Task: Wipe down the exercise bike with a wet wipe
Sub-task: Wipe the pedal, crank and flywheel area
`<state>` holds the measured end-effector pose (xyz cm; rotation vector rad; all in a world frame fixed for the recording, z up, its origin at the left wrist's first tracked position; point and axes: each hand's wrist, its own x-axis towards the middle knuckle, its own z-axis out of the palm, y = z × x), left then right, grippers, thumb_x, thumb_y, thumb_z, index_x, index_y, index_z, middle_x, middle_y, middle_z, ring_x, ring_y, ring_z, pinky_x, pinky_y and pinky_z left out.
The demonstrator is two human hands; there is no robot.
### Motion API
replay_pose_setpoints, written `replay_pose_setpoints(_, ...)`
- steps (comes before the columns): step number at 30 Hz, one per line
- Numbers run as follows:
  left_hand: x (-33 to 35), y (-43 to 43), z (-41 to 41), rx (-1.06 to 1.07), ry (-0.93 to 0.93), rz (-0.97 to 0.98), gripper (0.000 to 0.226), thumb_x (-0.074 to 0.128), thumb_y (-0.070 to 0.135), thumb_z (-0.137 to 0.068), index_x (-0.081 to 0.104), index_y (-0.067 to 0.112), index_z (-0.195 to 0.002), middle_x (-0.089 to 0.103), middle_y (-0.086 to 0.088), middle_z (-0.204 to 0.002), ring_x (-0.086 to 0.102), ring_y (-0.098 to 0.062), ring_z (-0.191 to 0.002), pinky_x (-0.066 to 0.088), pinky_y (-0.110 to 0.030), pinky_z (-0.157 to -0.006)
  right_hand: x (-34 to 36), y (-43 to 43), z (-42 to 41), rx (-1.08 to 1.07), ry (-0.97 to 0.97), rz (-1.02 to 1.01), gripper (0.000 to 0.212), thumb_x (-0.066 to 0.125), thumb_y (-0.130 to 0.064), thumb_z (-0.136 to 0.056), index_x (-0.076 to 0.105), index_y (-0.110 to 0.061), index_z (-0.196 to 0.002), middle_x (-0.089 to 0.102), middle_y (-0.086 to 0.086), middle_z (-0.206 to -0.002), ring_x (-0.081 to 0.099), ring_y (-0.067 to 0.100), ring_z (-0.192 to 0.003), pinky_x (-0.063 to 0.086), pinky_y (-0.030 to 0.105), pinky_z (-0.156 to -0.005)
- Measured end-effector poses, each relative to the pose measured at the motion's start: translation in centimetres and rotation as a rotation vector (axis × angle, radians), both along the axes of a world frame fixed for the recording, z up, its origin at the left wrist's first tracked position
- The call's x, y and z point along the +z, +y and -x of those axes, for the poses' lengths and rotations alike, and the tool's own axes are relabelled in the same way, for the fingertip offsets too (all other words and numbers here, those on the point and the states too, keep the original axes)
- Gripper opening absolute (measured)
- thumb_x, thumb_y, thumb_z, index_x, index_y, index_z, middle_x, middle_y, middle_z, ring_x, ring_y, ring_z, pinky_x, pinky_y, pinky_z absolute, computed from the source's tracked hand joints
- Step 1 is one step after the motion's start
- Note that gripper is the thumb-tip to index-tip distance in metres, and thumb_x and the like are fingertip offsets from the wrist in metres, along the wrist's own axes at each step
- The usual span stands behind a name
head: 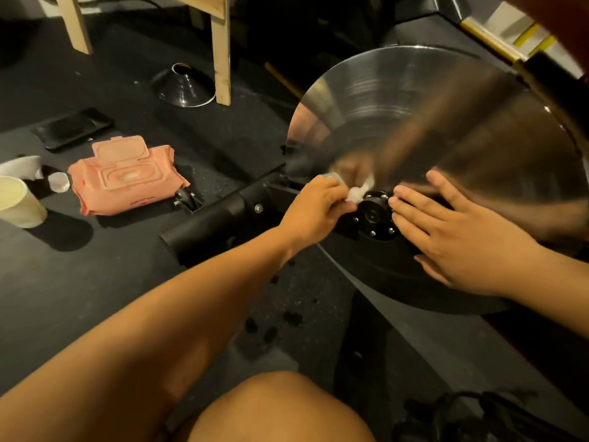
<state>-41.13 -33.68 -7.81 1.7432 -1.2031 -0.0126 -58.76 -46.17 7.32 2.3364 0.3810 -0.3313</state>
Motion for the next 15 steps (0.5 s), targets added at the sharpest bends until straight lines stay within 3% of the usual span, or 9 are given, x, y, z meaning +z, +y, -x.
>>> replay_pose_setpoints(3,-3.0,1.0,-3.0,0.066,-0.167,-0.113,0.032,0.053,0.032,-0.095,0.068,0.006,-0.083,0.058,-0.008,-0.097,0.051,-0.028,-0.090,0.047,-0.038,-0.079,-0.1,-0.1,0.1,0.014,-0.008,-0.015,0.069,0.033,-0.039,-0.083,0.056,0.007,-0.129,0.046,0.029,-0.141,0.037,0.042,-0.138,0.012,0.065,-0.115)
replay_pose_setpoints(6,-5.6,3.0,-5.7,0.066,-0.196,-0.327,0.014,0.061,0.015,-0.091,0.070,0.008,-0.099,0.060,-0.011,-0.107,0.056,-0.035,-0.098,0.051,-0.051,-0.081,-0.1,0.1,-0.2,0.019,-0.012,-0.037,0.068,0.034,-0.040,-0.082,0.058,0.006,-0.128,0.047,0.029,-0.140,0.037,0.041,-0.137,0.013,0.065,-0.114)
replay_pose_setpoints(9,-3.3,3.1,-4.6,0.189,0.107,-0.209,0.012,0.056,0.016,-0.096,0.064,0.009,-0.092,0.066,-0.008,-0.106,0.062,-0.024,-0.097,0.051,-0.037,-0.084,-0.1,0.2,-0.4,0.025,-0.028,-0.053,0.063,0.048,-0.037,-0.080,0.060,0.005,-0.125,0.048,0.028,-0.139,0.038,0.041,-0.137,0.013,0.065,-0.115)
replay_pose_setpoints(11,0.3,2.1,-2.1,0.309,0.304,-0.038,0.017,0.057,0.015,-0.096,0.052,0.015,-0.080,0.062,0.004,-0.079,0.056,-0.004,-0.075,0.041,-0.024,-0.070,-0.1,0.3,-0.4,0.025,-0.031,-0.059,0.062,0.062,-0.036,-0.078,0.060,0.004,-0.125,0.048,0.028,-0.139,0.038,0.041,-0.137,0.012,0.064,-0.115)
replay_pose_setpoints(13,3.0,0.9,1.2,0.346,0.420,0.092,0.025,0.060,0.015,-0.094,0.046,0.016,-0.073,0.050,0.010,-0.060,0.046,-0.003,-0.057,0.034,-0.024,-0.060,0.0,0.4,-0.6,0.017,-0.036,-0.072,0.066,0.071,-0.036,-0.072,0.061,0.005,-0.123,0.049,0.028,-0.139,0.039,0.040,-0.137,0.013,0.065,-0.115)
replay_pose_setpoints(15,4.1,0.8,4.6,0.207,0.401,0.125,0.017,0.062,0.016,-0.093,0.055,0.012,-0.078,0.057,0.002,-0.063,0.050,-0.006,-0.056,0.041,-0.028,-0.060,0.0,0.4,-0.6,0.011,-0.042,-0.081,0.069,0.073,-0.036,-0.068,0.062,0.005,-0.122,0.049,0.028,-0.138,0.039,0.040,-0.137,0.013,0.064,-0.115)
